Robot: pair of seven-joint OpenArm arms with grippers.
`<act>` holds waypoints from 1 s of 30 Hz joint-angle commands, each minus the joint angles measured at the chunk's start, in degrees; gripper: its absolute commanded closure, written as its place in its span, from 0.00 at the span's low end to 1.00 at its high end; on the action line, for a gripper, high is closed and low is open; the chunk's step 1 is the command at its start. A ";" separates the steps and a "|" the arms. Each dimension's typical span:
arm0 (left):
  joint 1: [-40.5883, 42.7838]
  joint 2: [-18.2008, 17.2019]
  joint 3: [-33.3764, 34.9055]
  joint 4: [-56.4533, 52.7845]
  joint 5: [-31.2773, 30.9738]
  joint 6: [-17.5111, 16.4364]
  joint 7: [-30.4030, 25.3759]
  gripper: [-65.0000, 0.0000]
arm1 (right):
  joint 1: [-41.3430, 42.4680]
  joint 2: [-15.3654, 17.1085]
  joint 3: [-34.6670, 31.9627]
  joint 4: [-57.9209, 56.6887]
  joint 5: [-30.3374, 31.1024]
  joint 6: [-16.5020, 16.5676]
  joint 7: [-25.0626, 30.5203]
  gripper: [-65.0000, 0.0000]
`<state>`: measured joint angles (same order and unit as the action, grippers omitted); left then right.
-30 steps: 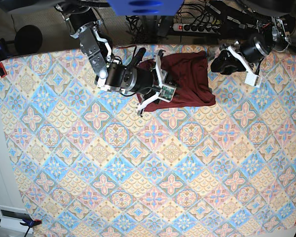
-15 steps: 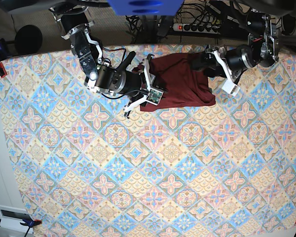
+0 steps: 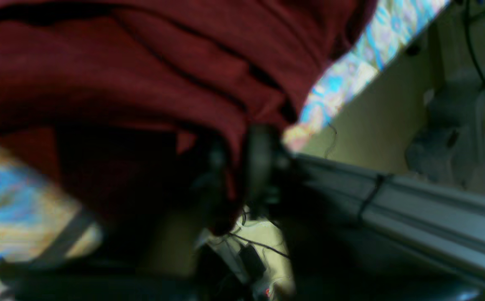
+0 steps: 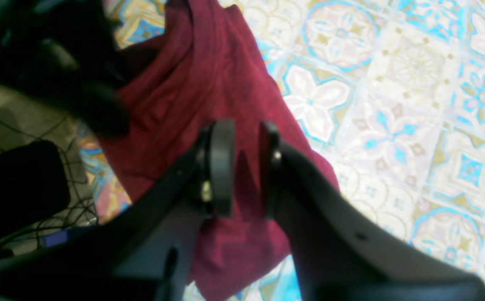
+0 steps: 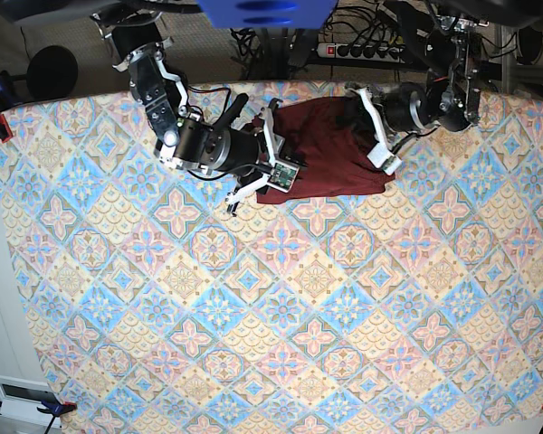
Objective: Layout the t-shirt on the table in an organized manner, then fold the t-shirt properly
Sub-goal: 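Grasp the bundle edges with both grippers and fold it over, then hold the maroon bundle with both grippers and tuck its loose edges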
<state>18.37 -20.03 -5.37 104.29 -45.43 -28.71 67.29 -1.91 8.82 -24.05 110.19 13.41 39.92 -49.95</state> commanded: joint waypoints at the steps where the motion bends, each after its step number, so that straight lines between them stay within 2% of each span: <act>1: -0.22 -0.67 -2.33 0.81 -0.77 -0.35 -0.87 1.00 | 0.81 0.02 0.71 0.97 0.70 0.08 1.38 0.86; 3: 0.66 -0.67 -6.55 0.81 -2.88 -0.52 -0.87 0.96 | 0.73 0.02 1.06 0.89 0.70 0.08 1.38 0.86; 7: 1.63 -1.20 -13.05 0.81 -11.32 -0.52 0.19 1.00 | 0.73 1.07 1.06 0.80 0.61 0.08 1.38 0.86; 12: 1.45 -1.37 -13.05 0.81 -10.88 -0.52 2.03 0.99 | 0.64 1.25 0.19 -0.70 0.52 0.08 0.33 0.85; 18: -0.22 -1.73 -6.55 -5.26 -8.42 -0.43 1.77 0.99 | 0.73 1.33 -2.54 -2.90 0.44 0.08 -0.29 0.85; 23: -1.62 -1.90 -1.54 -8.25 -8.15 -0.43 1.77 0.99 | 0.64 5.11 -5.97 -5.27 0.44 0.08 -0.29 0.85; 30: -3.12 -4.63 2.33 -8.42 -8.15 -0.26 1.68 0.82 | 0.64 9.95 -9.31 -4.48 0.44 0.08 -3.45 0.86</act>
<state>15.46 -23.81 -2.74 95.33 -53.63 -28.97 69.25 -2.02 18.46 -33.65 104.62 13.69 40.07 -53.65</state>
